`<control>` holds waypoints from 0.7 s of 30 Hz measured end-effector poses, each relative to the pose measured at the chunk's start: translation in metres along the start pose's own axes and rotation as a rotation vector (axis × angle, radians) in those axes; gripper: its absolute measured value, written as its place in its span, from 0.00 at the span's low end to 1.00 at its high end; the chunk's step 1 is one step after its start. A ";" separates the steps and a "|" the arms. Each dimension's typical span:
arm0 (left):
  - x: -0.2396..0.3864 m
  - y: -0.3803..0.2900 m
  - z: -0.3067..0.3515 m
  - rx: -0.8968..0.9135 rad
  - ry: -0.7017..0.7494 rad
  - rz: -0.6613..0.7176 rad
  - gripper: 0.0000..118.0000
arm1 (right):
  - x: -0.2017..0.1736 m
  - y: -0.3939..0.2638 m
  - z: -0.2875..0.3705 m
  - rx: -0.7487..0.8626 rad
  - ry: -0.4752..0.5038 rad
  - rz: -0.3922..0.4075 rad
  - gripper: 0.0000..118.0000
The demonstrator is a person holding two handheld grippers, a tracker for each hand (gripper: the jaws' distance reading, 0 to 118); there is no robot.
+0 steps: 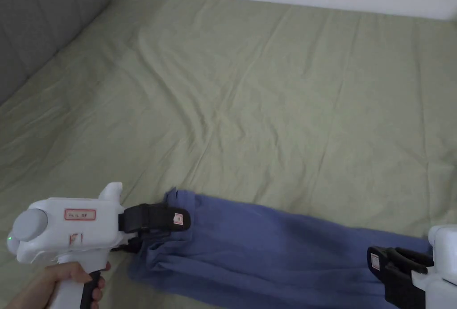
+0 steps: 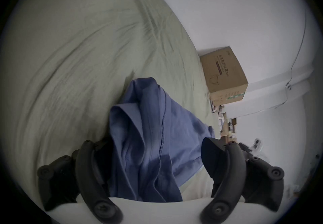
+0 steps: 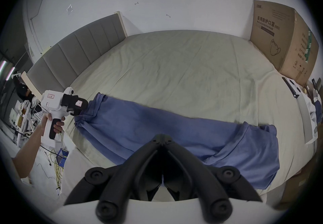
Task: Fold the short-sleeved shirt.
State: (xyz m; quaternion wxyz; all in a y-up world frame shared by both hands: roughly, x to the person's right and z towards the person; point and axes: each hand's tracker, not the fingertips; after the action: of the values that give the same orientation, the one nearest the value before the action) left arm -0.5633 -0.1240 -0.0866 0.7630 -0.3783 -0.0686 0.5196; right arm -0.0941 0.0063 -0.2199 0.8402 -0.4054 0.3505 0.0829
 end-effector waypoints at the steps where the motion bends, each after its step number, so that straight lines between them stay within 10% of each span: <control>1: -0.003 0.002 0.002 0.005 0.007 0.011 0.66 | 0.001 -0.001 0.000 -0.004 0.006 -0.007 0.00; 3: 0.009 -0.005 -0.002 0.027 0.157 0.008 0.03 | 0.002 -0.002 -0.001 -0.007 0.015 -0.014 0.00; 12: 0.022 -0.011 0.006 0.050 0.137 0.033 0.03 | 0.013 -0.008 0.006 -0.009 0.007 -0.036 0.00; 21: 0.192 -0.027 -0.011 0.035 0.096 -0.234 0.03 | 0.059 -0.025 0.035 0.065 -0.015 -0.159 0.00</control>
State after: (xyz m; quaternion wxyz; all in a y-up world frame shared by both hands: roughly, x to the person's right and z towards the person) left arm -0.4511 0.0282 -0.1319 0.8273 -0.3789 -0.0664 0.4095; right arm -0.0215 0.0071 -0.2277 0.8593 -0.4040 0.3135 0.0074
